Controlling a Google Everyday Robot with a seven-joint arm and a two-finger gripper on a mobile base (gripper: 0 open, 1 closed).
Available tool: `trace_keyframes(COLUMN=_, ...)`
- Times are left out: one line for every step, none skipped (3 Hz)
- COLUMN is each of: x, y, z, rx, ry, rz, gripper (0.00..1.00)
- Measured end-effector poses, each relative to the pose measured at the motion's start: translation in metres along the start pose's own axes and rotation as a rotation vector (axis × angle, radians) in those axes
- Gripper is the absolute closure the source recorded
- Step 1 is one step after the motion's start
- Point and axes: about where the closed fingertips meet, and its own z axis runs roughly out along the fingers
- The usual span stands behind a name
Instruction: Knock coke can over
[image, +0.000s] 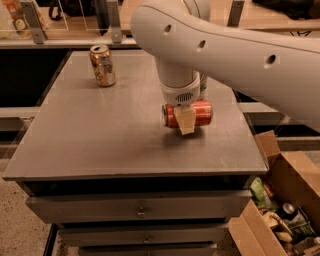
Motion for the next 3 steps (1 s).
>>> trace_keyframes(x=0.0011, y=0.0024, z=-0.0008, rx=-0.02, ry=-0.014, rz=0.004, gripper=0.0)
trace_keyframes(x=-0.0032, y=0.004, z=-0.0001, rx=-0.033, ry=-0.031, rz=0.0, gripper=0.0)
trace_keyframes(x=-0.0032, y=0.004, z=-0.0001, rx=-0.033, ry=-0.031, rz=0.0, gripper=0.0)
